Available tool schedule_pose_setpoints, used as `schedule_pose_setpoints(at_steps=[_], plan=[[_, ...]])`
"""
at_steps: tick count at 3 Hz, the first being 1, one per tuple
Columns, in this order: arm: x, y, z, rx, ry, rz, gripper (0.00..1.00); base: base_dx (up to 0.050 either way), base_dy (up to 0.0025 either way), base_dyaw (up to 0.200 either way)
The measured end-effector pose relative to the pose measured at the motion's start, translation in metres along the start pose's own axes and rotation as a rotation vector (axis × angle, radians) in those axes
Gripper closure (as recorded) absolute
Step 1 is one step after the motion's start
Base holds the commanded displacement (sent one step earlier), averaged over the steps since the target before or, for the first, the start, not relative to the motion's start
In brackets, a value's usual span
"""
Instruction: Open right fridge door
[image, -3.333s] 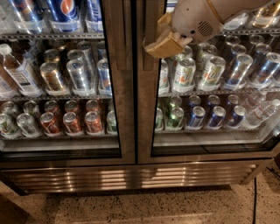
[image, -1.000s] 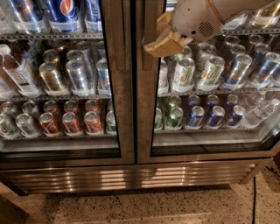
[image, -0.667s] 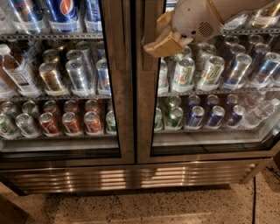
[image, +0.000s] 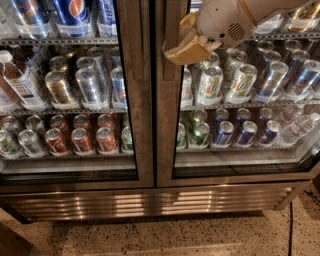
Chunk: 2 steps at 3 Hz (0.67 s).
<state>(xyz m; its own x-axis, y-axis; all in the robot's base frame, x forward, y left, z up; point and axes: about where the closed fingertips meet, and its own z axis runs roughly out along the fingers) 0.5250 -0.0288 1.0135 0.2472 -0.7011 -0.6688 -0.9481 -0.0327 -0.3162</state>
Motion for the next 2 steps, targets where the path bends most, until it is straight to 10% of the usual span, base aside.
schedule_pose_setpoints(at_steps=[2], plan=[[0.0009, -0.0003, 0.0008, -0.002, -0.001, -0.002, 1.0, 0.0, 0.0, 0.0]])
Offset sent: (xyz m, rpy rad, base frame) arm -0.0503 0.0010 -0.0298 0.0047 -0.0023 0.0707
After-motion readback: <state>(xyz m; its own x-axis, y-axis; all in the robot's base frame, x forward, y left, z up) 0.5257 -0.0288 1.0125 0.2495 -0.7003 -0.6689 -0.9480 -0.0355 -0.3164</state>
